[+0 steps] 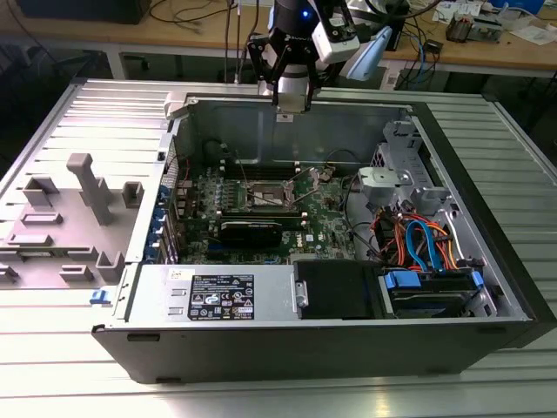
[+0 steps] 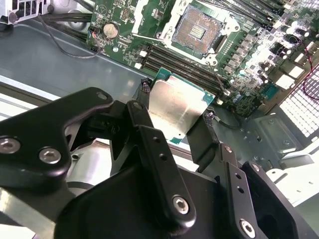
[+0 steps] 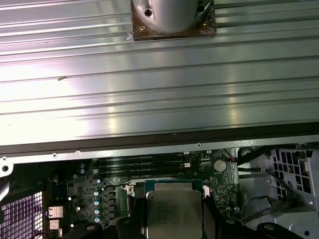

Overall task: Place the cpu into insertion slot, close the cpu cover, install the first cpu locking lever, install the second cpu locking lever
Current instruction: 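Place the cpu into insertion slot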

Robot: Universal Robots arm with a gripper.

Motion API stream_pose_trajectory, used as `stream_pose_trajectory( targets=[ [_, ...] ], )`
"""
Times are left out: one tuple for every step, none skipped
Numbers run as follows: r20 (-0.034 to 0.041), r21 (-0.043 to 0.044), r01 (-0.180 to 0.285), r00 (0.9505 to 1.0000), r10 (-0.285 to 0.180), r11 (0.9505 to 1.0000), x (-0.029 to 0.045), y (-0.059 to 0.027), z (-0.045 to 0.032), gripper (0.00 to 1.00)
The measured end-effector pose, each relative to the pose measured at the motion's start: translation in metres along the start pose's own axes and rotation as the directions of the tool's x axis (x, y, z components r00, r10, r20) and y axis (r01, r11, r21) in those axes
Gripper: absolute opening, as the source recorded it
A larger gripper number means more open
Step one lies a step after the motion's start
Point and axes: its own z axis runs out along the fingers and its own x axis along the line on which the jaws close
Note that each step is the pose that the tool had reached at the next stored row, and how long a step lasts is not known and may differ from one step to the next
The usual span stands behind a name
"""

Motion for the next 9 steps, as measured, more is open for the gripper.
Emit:
stream_pose_trajectory(
  targets=[
    [0.0, 0.0, 0.0, 1.0, 0.0, 1.0, 0.0, 0.0, 0.0, 0.55],
    [0.0, 0.0, -0.001, 1.0, 0.001, 1.0, 0.0, 0.0, 0.0, 0.55],
    [0.0004, 0.0, -0.004, 1.0, 0.004, 1.0, 0.0, 0.0, 0.0, 0.55],
    [0.0014, -0.0002, -0.016, 0.9999, 0.016, 0.9999, 0.0, 0.0, 0.0001, 0.55],
    [0.0028, -0.0004, -0.031, 0.9995, 0.031, 0.9995, 0.0, 0.0, 0.0002, 0.55],
    [0.0044, -0.0009, -0.05, 0.9987, 0.05, 0.9987, 0.0, -0.0001, 0.0004, 0.55],
    [0.0054, -0.0012, -0.062, 0.9981, 0.062, 0.9981, 0.0, -0.0001, 0.0006, 0.55],
    [0.0062, -0.0014, -0.07, 0.9975, 0.07, 0.9975, 0.0, -0.0001, 0.0007, 0.55],
    [0.0072, -0.0017, -0.081, 0.9967, 0.081, 0.9967, 0.0, -0.0001, 0.0009, 0.55]
  ],
)
